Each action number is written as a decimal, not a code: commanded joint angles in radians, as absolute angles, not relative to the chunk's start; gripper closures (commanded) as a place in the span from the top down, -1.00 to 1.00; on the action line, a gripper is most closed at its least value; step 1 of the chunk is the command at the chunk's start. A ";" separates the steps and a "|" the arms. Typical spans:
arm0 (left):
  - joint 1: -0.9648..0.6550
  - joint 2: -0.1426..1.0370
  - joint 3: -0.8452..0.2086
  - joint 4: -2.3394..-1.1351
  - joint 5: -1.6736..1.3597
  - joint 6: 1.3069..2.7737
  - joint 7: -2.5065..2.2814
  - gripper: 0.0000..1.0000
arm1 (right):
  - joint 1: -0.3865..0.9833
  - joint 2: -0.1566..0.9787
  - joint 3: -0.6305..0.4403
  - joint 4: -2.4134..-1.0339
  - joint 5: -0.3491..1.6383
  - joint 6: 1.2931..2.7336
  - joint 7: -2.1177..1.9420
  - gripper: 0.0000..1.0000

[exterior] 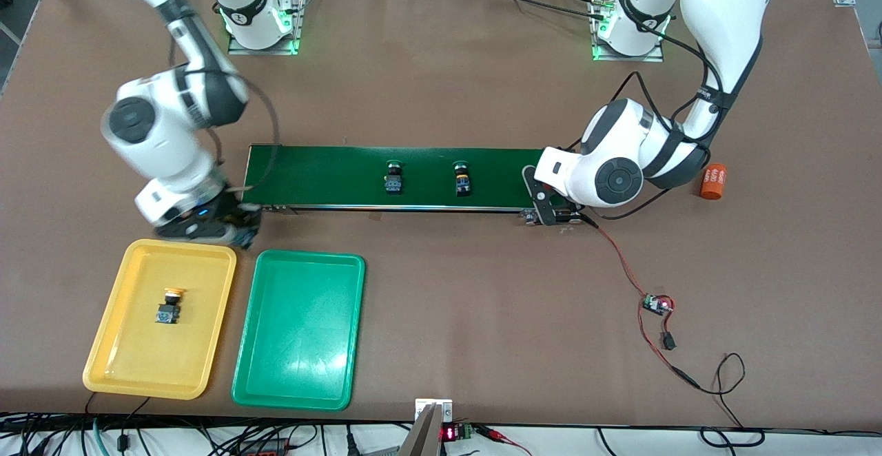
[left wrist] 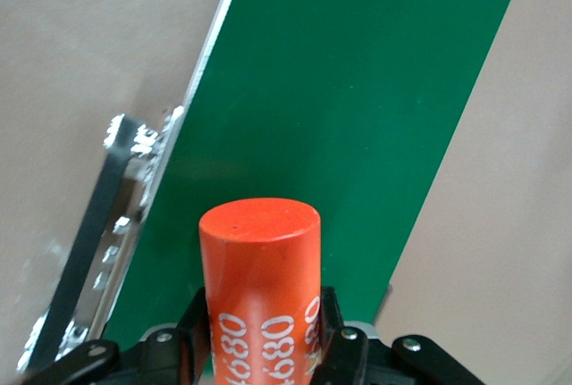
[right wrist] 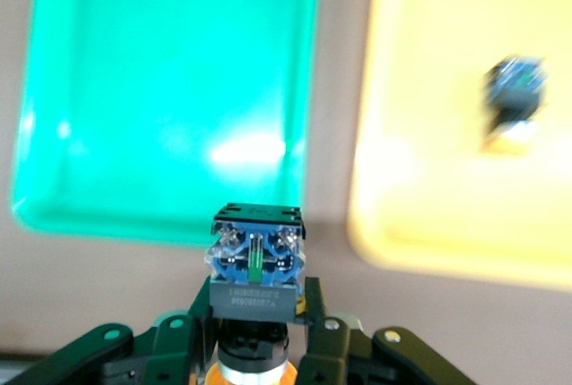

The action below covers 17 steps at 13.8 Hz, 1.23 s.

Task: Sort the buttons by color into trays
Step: 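Place the button in the yellow tray while the left gripper sets the cylinder down, then grasp the next belt button with the right gripper while the left grasps a cylinder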

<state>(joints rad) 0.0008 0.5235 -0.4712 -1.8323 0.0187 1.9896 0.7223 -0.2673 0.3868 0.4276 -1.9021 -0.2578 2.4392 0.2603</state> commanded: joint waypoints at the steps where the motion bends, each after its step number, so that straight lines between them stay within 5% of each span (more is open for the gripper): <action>1: -0.020 0.522 -0.485 -1.910 0.066 2.107 0.756 -0.61 | -0.265 0.596 0.373 -1.683 -0.268 2.428 0.123 -0.83; 2: -0.018 0.519 -0.504 -1.916 0.069 2.124 0.753 0.46 | -0.265 0.639 0.362 -1.634 -0.268 2.430 0.091 -0.82; 3: -0.018 0.509 -0.506 -1.914 0.071 2.125 0.758 0.99 | -0.270 0.667 0.350 -1.602 -0.268 2.433 0.057 -0.82; 12: 0.011 0.341 -0.489 -1.879 0.058 1.945 0.715 1.00 | -0.267 0.825 0.279 -1.511 -0.348 2.568 0.008 -0.72; 13: 0.012 0.310 -0.477 -1.878 0.058 1.930 0.665 1.00 | -0.261 0.836 0.261 -1.494 -0.351 2.568 0.008 -0.57; 14: 0.012 0.276 -0.442 -1.879 0.060 1.916 0.603 1.00 | -0.262 0.838 0.261 -1.496 -0.351 2.568 0.009 -0.09; 17: 0.006 0.218 -0.312 -1.881 0.057 1.907 0.474 1.00 | -0.261 0.838 0.261 -1.502 -0.350 2.569 0.018 0.61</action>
